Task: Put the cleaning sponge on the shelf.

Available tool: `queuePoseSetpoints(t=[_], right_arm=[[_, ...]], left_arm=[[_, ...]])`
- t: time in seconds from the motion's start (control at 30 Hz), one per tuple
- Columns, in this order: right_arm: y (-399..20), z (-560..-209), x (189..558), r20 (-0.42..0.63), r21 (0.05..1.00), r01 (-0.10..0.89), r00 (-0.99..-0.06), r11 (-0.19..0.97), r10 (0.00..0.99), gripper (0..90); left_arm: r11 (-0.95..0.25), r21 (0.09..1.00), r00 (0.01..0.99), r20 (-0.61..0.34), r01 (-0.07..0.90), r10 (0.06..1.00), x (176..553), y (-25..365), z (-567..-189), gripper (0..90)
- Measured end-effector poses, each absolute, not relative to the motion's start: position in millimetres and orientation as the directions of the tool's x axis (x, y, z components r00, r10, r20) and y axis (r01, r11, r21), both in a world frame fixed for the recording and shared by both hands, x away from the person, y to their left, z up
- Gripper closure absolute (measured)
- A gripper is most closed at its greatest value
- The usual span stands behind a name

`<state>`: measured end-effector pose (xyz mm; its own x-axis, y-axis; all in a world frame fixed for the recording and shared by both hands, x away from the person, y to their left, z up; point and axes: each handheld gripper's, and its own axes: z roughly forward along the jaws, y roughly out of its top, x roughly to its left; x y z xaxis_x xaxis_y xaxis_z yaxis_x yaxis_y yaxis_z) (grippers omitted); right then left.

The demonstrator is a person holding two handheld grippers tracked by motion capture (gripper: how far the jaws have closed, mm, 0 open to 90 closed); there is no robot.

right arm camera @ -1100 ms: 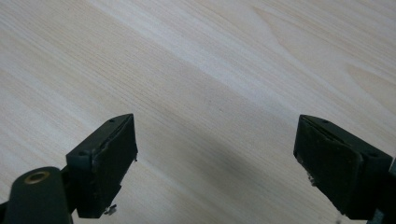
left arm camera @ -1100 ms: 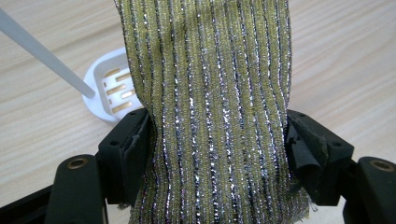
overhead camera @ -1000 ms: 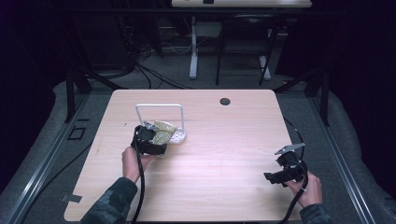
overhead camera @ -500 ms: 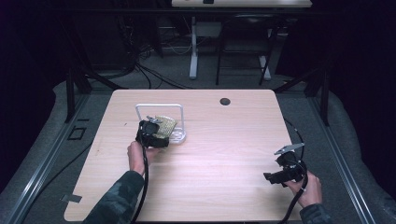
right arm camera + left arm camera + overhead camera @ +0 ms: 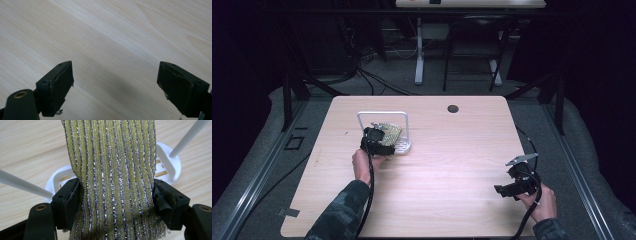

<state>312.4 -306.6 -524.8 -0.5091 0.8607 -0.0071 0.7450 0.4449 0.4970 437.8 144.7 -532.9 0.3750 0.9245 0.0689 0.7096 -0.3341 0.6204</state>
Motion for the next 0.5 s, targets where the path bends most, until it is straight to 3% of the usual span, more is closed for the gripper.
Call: queuePoseSetpoints(t=[0.5], right_arm=[[-306.4, -525.0, 312.5, -0.007, 0.495, 0.746, -0.509, 0.445, 0.861, 13.1]], left_arm=[[-0.319, 0.621, 0.352, 0.074, 0.716, 0.933, 447.6, 137.5, -538.3, 27.3]])
